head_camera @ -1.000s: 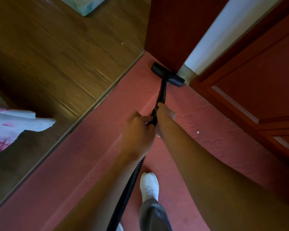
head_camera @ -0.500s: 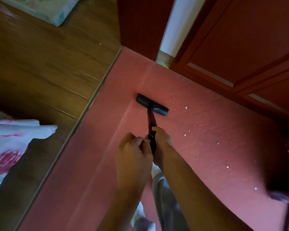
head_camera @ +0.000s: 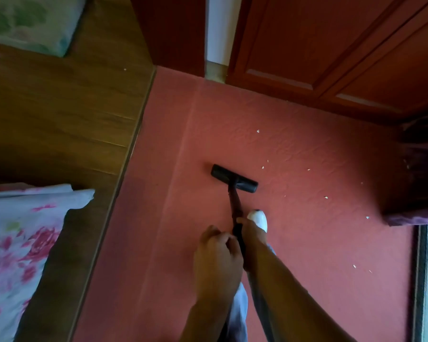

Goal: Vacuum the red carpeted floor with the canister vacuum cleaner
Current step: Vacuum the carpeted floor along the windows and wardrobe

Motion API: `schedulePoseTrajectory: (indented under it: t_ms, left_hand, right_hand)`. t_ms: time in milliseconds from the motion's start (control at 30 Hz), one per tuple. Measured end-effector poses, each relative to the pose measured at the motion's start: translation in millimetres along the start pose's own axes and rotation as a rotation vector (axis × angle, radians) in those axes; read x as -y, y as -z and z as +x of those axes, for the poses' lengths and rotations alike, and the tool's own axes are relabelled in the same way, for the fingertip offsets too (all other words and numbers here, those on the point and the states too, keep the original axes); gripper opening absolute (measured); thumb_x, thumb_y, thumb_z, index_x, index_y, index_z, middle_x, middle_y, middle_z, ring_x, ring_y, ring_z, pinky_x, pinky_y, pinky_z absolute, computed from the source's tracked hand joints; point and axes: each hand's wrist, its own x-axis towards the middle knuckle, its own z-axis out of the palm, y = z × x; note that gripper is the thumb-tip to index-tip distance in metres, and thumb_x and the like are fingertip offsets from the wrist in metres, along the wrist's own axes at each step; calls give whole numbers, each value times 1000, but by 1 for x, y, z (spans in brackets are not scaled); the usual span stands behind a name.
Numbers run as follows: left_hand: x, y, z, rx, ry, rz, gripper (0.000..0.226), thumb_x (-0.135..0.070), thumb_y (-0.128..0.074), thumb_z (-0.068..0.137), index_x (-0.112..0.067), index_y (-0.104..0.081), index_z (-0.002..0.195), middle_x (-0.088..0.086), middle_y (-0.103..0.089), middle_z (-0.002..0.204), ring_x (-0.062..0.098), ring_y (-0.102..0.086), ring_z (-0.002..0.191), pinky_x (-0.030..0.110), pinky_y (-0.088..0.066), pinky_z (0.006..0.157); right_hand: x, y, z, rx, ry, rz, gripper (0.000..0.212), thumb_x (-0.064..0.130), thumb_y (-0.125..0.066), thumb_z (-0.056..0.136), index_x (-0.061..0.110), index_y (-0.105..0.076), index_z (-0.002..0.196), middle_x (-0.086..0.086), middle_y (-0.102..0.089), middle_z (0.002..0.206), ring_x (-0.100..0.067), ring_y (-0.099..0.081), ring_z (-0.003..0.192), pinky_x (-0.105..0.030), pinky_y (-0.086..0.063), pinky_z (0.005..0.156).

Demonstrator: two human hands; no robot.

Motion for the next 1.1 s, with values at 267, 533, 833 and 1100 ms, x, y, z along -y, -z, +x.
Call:
schedulePoseTrajectory:
  t_ms: [267, 533, 833, 1100]
  left_hand:
    - [-15, -52, -33, 215, 50, 115, 25, -15, -52, 90, -12, -68, 72, -11, -46, 75, 8, -50, 70, 27, -46, 79]
    - [-53, -112, -34, 252, 6, 188, 27, -21, -44, 96, -19, -70, 100, -8, -55, 94, 7, -51, 90, 19, -32, 79]
    - [-69, -182, -3, 201, -11, 21, 22, -17, -49, 97, -15, -70, 92, -7, -54, 82, 10, -54, 77, 10, -42, 65]
    - [-76, -196, -26, 117, 60, 20, 25, -13, -53, 93, -11, -69, 75, -6, -55, 71, 11, -52, 66, 14, -39, 59]
  right_hand:
    - [-28, 70, 27, -69, -116, -42, 34, 23, -52, 100, -4, -67, 86, -16, -58, 68, -22, -49, 51, -16, -35, 30]
    - [-9, 117, 87, -130, -90, 25, 31, 20, -63, 90, -2, -67, 68, -13, -63, 54, -29, -59, 53, -37, -53, 56]
    - [43, 139, 151, -83, 56, -64, 19, 20, -57, 94, 3, -63, 88, -13, -65, 72, -25, -62, 60, -40, -59, 67]
    - [21, 169, 158, -55, 48, -62, 21, 21, -59, 92, 1, -65, 90, -13, -65, 68, -24, -60, 56, -35, -56, 59]
